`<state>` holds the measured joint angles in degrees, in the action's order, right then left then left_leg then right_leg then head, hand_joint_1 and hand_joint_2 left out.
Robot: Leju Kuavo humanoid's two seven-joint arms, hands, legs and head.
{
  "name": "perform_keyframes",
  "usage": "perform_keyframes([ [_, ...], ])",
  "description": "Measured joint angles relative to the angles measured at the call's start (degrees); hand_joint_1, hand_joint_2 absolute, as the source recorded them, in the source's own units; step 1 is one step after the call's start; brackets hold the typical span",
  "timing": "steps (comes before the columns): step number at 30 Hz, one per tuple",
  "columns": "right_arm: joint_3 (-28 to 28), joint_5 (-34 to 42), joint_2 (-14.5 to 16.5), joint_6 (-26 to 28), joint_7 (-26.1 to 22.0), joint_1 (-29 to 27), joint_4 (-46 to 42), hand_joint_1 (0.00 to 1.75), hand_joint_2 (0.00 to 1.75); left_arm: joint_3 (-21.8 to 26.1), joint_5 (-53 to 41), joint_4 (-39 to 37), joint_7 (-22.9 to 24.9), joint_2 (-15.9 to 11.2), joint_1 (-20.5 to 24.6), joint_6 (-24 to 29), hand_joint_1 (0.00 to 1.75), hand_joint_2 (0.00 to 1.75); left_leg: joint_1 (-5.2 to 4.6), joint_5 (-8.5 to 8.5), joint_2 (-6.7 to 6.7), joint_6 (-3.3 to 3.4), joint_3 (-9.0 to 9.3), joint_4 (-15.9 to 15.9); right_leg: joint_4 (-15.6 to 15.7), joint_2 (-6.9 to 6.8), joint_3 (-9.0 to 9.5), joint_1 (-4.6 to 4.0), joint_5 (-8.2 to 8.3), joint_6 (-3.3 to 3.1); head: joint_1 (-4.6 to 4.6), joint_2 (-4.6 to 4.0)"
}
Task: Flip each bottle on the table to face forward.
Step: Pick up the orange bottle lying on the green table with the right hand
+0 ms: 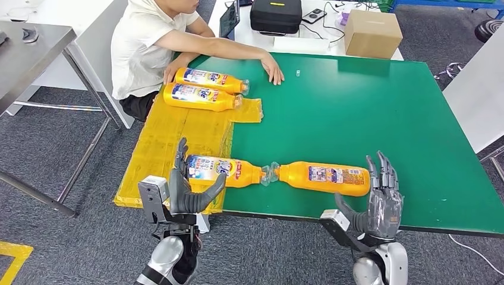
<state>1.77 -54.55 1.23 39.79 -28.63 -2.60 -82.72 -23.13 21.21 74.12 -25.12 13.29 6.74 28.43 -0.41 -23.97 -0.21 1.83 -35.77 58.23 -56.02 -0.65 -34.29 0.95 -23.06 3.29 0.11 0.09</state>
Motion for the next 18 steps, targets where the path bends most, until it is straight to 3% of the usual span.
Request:
perform_keyframes([
  [7, -4.03, -3.06, -7.81, -1.84, 9.17, 5.96, 14.38, 0.00, 1.75, -1.04, 0.52, 0.34, 1.35, -0.13, -0.46, -2.49, 0.00, 1.75, -0.05, 0.02, 0.01, 0.04, -0.01, 0.01, 0.01, -0.01, 0.01, 0.03, 0.03, 0.03, -0.01, 0.00],
  [12, -5.68, -3.02, -11.13, -3.30, 9.85, 11.10, 24.67, 0.00, 1.75, -2.26, 0.64, 0.34, 1.62, -0.13, -0.49, -2.88, 0.00, 1.75, -0.05, 0.04, 0.01, 0.06, 0.00, 0.02, 0.00, -0.02, 0.01, 0.02, 0.05, 0.05, -0.02, 0.00],
  [18, -6.63, -2.98, -12.47, -3.47, 9.88, 13.11, 29.66, 0.00, 1.75, -2.87, 0.64, 0.34, 1.78, -0.13, -0.49, -2.89, 0.00, 1.75, -0.03, 0.02, 0.01, 0.04, -0.01, 0.01, -0.01, -0.02, -0.01, 0.01, 0.03, 0.04, -0.02, 0.00],
])
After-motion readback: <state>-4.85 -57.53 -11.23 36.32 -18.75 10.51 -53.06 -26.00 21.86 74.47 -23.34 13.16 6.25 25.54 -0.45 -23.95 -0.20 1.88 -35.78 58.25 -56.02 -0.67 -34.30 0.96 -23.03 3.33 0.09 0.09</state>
